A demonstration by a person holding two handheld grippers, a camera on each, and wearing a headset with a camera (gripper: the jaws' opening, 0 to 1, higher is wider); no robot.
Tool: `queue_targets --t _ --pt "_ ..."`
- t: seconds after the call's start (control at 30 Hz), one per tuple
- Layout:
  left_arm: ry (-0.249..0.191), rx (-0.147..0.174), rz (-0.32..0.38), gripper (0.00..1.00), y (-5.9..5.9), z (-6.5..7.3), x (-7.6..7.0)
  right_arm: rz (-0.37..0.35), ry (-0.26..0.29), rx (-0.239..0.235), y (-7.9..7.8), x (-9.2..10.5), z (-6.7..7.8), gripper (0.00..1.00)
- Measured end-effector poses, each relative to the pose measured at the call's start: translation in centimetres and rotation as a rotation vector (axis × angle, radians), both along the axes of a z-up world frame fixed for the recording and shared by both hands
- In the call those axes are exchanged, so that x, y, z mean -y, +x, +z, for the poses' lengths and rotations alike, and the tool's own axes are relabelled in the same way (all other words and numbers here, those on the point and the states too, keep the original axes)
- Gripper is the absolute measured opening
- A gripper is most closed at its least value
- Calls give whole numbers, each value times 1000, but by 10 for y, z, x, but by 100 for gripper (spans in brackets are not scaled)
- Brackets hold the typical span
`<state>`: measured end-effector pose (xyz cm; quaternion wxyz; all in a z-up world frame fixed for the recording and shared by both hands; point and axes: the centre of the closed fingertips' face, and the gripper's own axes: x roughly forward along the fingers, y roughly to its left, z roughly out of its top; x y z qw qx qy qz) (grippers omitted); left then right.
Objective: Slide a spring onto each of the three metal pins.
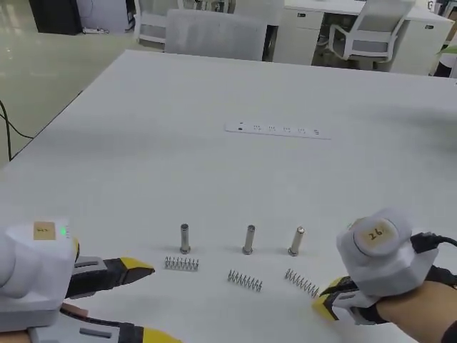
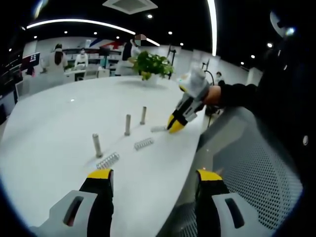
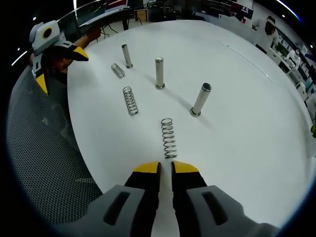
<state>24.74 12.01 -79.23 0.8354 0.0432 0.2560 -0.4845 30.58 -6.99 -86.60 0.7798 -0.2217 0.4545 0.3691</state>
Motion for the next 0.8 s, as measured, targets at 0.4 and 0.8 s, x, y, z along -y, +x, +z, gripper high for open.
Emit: queue_targets --t 0.4,0.8 --pt "8 -2 -5 63 -1 -1 -1 -8 6 -3 0 0 0 6" --pt "6 -3 -4 63 -1 -1 -1 2 -38 42 8 3 2 14"
